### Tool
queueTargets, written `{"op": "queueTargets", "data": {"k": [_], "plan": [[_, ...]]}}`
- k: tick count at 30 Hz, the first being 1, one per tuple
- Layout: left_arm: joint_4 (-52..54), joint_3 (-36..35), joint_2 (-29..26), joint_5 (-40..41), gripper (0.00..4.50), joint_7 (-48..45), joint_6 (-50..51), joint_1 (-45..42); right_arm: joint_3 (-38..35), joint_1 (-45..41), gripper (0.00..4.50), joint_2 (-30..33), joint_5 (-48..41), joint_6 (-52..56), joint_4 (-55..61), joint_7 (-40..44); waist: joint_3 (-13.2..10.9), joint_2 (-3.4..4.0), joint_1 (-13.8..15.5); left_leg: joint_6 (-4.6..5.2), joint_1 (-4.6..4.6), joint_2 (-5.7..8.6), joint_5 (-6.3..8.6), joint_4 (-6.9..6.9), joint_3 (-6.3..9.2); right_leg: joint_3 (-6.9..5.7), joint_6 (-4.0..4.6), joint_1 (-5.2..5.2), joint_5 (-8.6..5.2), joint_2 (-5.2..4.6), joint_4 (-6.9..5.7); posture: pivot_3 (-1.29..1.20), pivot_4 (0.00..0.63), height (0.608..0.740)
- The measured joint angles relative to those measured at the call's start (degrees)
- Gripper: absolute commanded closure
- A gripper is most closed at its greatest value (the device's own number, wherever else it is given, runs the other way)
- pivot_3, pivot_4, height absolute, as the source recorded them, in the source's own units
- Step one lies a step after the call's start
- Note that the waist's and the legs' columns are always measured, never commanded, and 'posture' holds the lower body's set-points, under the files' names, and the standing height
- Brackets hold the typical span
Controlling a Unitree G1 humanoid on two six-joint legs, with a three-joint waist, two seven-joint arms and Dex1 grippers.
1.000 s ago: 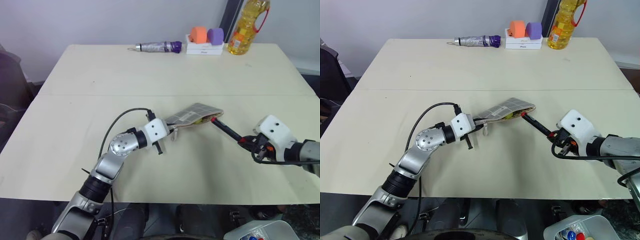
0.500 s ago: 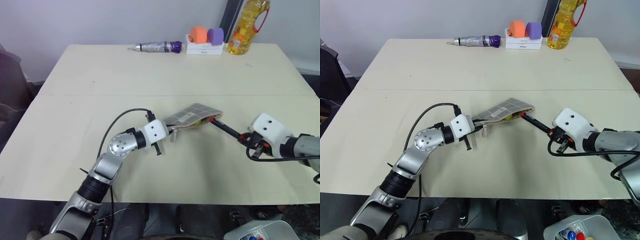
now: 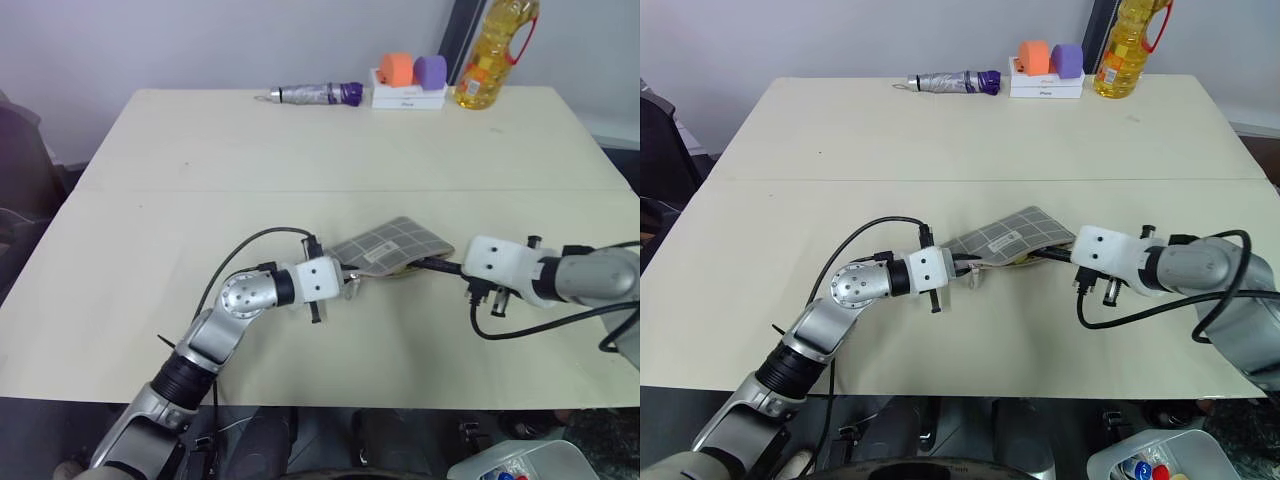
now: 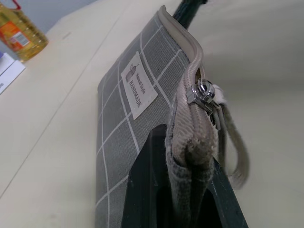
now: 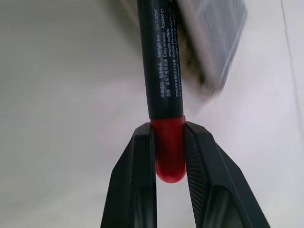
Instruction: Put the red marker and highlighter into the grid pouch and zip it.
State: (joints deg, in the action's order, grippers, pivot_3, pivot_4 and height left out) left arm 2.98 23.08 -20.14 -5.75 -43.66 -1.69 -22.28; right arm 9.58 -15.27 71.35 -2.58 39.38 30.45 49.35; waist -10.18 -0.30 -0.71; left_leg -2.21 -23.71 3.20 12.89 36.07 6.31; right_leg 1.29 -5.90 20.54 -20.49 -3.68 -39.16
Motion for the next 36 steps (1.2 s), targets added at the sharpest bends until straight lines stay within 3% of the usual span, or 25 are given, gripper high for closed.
{"op": "queueTargets", "data": {"k": [10,16,24,27,30,36], "plan": [[0.6,0.2,0.2,-0.3,4.50,0.1,0.2,0.1,10.0,-12.3,4.19,-7.5,7.1,1.3,0.5,5.7,0.0,0.00,0.1,0.00,-0.06,0.01,0.00,0.02,0.03,0.01,0.00,0.03,0.00,-0.02,0.03,0.00,0.150,0.740],[0.7,0.1,0.8,0.0,4.50,0.4,1.0,0.1,7.7,-13.0,1.30,-7.9,5.0,3.1,1.0,8.4,0.0,0.00,0.1,0.00,-0.07,0.01,0.00,0.02,0.04,0.01,0.00,0.04,0.00,-0.03,0.03,0.00,0.150,0.740],[1.3,-3.7,3.2,4.3,4.50,1.5,5.5,-0.3,-15.1,-8.6,1.30,-9.6,-9.1,10.5,4.3,11.1,0.0,-0.01,0.1,0.00,-0.09,0.01,0.00,0.04,0.06,0.00,0.00,0.03,0.00,-0.02,0.03,0.00,0.150,0.740],[1.3,-6.4,5.7,7.7,4.50,2.9,9.2,-0.8,-19.7,-7.7,1.30,-11.1,-13.7,14.4,5.6,10.6,0.0,-0.01,0.1,0.01,-0.08,0.00,0.00,0.05,0.06,0.00,0.00,0.03,0.00,-0.01,0.01,0.00,0.150,0.740],[1.3,-9.4,8.8,11.5,4.50,4.8,14.1,-2.4,-21.6,-6.8,1.30,-13.6,-18.1,18.2,6.9,8.9,0.0,-0.04,0.1,0.01,-0.09,0.00,0.00,0.07,0.06,-0.01,0.00,0.02,0.00,0.00,0.02,0.00,0.150,0.740],[1.6,-14.6,13.7,19.2,4.50,8.2,23.0,-5.8,-19.6,-8.9,1.30,-30.2,-22.5,25.4,7.9,-4.1,0.0,-0.06,-0.1,0.00,-0.08,0.00,0.00,0.07,0.06,-0.02,0.00,0.06,0.00,0.01,-0.05,0.00,0.150,0.740]]}}
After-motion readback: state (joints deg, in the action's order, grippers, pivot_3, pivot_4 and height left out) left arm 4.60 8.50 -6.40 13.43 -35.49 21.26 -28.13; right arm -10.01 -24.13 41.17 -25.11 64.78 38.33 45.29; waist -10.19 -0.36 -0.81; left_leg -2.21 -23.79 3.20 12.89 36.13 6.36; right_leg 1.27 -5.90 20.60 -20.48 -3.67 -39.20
